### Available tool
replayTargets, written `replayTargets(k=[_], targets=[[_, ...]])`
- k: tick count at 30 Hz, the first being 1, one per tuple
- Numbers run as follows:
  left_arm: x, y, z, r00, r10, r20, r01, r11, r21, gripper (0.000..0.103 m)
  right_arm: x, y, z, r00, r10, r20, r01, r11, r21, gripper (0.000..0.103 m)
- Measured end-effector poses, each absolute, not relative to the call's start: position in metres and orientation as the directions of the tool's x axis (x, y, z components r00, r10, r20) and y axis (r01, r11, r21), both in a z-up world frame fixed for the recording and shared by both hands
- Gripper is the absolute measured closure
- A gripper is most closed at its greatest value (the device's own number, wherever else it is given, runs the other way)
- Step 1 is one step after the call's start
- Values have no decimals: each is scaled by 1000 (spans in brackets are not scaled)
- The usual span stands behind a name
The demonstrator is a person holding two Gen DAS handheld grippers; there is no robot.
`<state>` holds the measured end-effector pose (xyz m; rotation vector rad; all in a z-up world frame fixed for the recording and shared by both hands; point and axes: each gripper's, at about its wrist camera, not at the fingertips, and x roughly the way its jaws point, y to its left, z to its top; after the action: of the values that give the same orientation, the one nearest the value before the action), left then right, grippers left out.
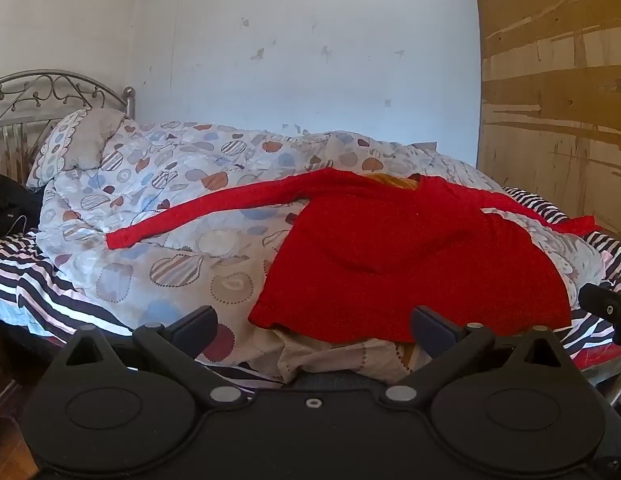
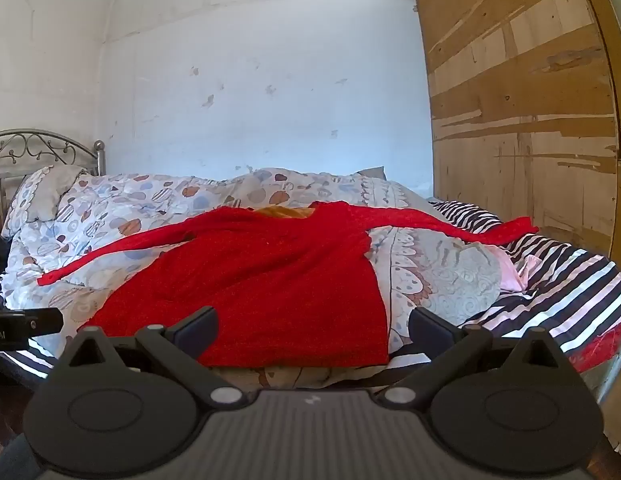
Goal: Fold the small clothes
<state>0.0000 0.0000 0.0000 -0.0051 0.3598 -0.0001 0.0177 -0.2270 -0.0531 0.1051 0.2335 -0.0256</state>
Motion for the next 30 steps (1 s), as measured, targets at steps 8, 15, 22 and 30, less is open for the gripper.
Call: replayTargets(k=[8, 15, 22, 30], targets=[[-1, 1, 0, 935, 4, -354, -7, 1000, -7, 1, 18, -227, -54, 973, -13, -231, 38, 994, 102, 0], [0, 1, -1, 934, 4, -356, -6, 1000, -6, 1, 18, -228, -53, 973, -13, -230, 38, 994, 105, 0], [-1, 1, -3, 934, 4, -357, -7, 1000, -5, 1, 17, -228, -53, 973, -12, -229, 37, 994, 107, 0], [-2, 1, -4, 933, 4, -360, -6, 1000, -4, 1, 17, -228, -53, 973, -12, -230, 38, 993, 109, 0]])
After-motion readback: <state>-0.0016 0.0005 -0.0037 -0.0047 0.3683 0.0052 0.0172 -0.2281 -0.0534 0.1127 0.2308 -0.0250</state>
